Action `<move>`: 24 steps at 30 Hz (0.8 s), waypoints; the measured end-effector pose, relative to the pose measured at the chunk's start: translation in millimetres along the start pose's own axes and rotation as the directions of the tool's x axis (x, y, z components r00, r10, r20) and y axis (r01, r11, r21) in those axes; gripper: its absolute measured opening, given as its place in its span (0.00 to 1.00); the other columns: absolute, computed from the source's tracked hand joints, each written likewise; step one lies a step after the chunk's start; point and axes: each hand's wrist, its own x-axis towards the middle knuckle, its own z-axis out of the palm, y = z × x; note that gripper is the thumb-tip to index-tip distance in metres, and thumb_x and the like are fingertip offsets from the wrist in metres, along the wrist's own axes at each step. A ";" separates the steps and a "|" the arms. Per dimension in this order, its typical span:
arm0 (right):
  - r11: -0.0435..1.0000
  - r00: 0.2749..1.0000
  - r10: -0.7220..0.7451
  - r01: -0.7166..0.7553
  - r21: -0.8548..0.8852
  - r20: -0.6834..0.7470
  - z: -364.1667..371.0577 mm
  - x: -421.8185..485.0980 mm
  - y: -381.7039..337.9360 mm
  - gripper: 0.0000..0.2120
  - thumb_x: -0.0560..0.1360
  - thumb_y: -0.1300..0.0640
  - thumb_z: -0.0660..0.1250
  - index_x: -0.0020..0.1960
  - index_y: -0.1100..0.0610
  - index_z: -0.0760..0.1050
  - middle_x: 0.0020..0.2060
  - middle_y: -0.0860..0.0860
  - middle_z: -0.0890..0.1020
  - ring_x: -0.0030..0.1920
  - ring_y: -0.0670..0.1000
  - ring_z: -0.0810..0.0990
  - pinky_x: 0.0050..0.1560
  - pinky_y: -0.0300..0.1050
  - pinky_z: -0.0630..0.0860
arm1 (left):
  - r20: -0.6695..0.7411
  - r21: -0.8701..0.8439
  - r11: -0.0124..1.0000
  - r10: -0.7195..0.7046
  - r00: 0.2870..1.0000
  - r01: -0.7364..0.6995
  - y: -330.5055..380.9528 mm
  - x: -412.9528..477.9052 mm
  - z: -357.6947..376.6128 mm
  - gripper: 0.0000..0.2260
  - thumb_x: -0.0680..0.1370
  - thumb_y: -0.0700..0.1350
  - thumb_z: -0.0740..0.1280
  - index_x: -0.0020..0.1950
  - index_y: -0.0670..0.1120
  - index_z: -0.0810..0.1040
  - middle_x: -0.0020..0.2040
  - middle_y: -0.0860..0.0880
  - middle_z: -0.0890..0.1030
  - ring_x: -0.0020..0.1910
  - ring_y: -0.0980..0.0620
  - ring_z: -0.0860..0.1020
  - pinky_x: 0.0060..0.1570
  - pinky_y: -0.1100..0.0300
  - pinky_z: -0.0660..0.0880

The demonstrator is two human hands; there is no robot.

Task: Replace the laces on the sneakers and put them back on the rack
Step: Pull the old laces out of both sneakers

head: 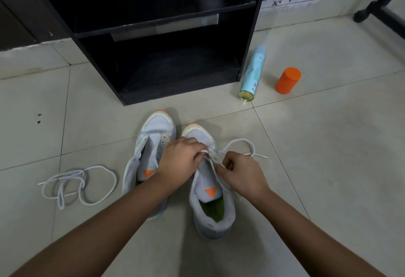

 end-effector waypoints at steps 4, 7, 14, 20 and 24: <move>0.997 0.999 0.038 -0.037 0.061 -0.014 -1.1 0.6 4.7 0.15 0.73 0.45 0.66 0.33 0.51 0.68 0.26 0.47 0.73 0.33 0.51 0.75 0.32 0.43 0.65 | 0.124 -0.831 0.403 -0.538 0.834 0.383 3.9 0.0 -9.5 0.07 0.77 0.37 0.64 0.40 0.44 0.79 0.37 0.48 0.78 0.38 0.52 0.75 0.43 0.59 0.70; 0.996 0.999 0.041 -0.040 0.079 -0.012 -0.6 0.6 5.3 0.15 0.73 0.47 0.67 0.32 0.51 0.67 0.25 0.48 0.73 0.31 0.50 0.74 0.31 0.42 0.64 | 0.081 -0.721 0.503 -0.621 0.780 0.476 -1.5 -1.6 -11.5 0.04 0.74 0.42 0.60 0.44 0.47 0.74 0.40 0.48 0.75 0.40 0.49 0.73 0.41 0.56 0.68; 1.000 1.000 -0.001 0.001 0.031 -0.021 1.3 0.2 4.2 0.14 0.73 0.47 0.66 0.33 0.51 0.67 0.26 0.48 0.73 0.32 0.51 0.74 0.29 0.40 0.63 | -0.009 0.324 0.933 0.171 0.985 -0.159 7.9 6.1 -5.9 0.11 0.70 0.49 0.61 0.38 0.52 0.83 0.49 0.53 0.78 0.49 0.49 0.74 0.44 0.54 0.69; 0.999 1.000 -0.009 0.010 0.040 -0.030 3.8 1.4 4.1 0.15 0.73 0.48 0.67 0.32 0.50 0.67 0.26 0.47 0.73 0.33 0.51 0.75 0.30 0.40 0.63 | 0.101 0.414 0.889 0.167 0.981 -0.194 3.9 14.4 -4.5 0.07 0.63 0.53 0.77 0.33 0.52 0.83 0.37 0.52 0.75 0.39 0.49 0.75 0.39 0.55 0.67; 0.999 0.999 0.004 -0.002 0.054 -0.040 3.3 1.8 5.3 0.14 0.73 0.50 0.67 0.32 0.51 0.67 0.25 0.48 0.73 0.30 0.49 0.73 0.29 0.40 0.62 | 0.004 0.394 0.905 0.174 0.985 -0.161 4.8 10.1 -9.1 0.10 0.71 0.50 0.62 0.38 0.46 0.79 0.42 0.49 0.75 0.42 0.47 0.74 0.41 0.54 0.70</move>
